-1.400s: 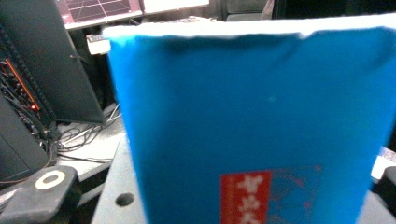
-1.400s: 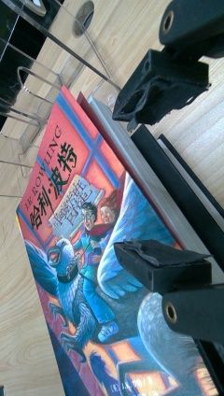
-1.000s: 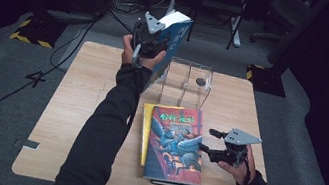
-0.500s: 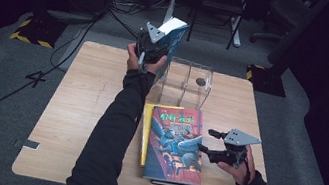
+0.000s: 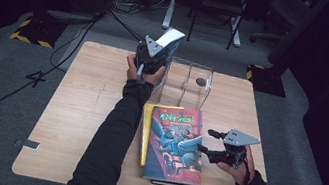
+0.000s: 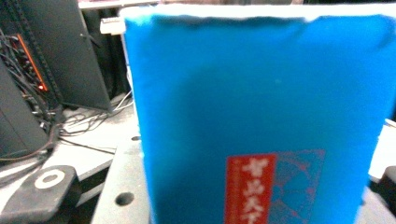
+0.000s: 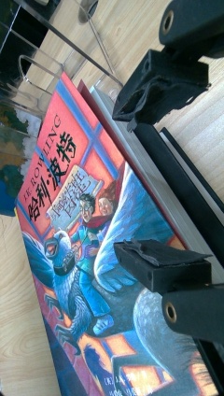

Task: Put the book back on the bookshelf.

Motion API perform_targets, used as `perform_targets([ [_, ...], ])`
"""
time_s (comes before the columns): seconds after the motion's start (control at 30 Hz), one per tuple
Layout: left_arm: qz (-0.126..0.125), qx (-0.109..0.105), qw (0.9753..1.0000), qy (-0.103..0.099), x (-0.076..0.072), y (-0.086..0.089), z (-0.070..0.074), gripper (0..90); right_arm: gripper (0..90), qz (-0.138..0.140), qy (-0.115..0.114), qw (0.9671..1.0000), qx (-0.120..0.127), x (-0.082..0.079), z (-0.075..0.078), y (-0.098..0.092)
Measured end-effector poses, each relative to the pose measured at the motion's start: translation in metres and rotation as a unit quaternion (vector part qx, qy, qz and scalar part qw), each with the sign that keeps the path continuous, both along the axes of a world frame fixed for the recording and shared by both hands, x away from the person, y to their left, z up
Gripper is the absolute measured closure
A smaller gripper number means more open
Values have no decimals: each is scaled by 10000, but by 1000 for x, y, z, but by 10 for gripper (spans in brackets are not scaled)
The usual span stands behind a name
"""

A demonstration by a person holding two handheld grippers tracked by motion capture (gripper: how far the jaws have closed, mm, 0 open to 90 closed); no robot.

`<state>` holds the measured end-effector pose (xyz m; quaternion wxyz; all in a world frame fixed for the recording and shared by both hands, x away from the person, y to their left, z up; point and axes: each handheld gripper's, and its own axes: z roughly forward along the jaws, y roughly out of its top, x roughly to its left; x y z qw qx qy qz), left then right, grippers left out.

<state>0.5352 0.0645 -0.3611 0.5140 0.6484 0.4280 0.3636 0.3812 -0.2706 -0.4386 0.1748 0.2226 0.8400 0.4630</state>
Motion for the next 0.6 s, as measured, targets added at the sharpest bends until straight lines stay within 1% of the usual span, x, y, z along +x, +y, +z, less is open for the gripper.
perform_targets([
  [0.03, -21, -84, 10000, 19, -2, 3, -1, 599, 313, -5, -4, 10000, -12, 0, 0, 0],
  [0.07, -39, -111, 9999, 33, -3, 4, -2, 599, 313, -6, -6, 10000, -19, 0, 0, -1],
  [0.13, -64, -125, 9999, 62, -5, 6, -2, 597, 313, -17, 10, 10000, 0, 1, 0, -1],
  [0.17, -58, -141, 9998, 92, -9, 8, -3, 596, 313, -24, 10, 10000, -7, 1, 0, -2],
  [0.3, -102, -191, 9997, 138, -17, 13, -6, 594, 312, -36, 20, 10000, -18, 0, -1, -2],
  [0.37, -149, -151, 9996, 178, -22, 16, -7, 593, 313, -27, 43, 10000, -22, 0, -1, -2],
  [0.43, -192, -110, 9993, 303, -29, 21, -8, 590, 312, -16, 40, 10000, -41, 0, -1, -1],
  [0.5, -216, -146, 9991, 322, -30, 23, -8, 588, 312, -21, 53, 10000, -48, 0, -1, 0],
  [0.53, -249, -179, 9989, 368, -30, 25, -7, 588, 312, -22, 61, 10000, -53, 0, -2, 0],
  [0.57, -287, -134, 9986, 419, -30, 26, -6, 586, 312, -18, 69, 9999, -82, 0, -2, 1],
  [0.6, -297, -120, 9986, 427, -29, 26, -6, 585, 312, -27, 75, 9999, -92, 0, -3, 2],
])
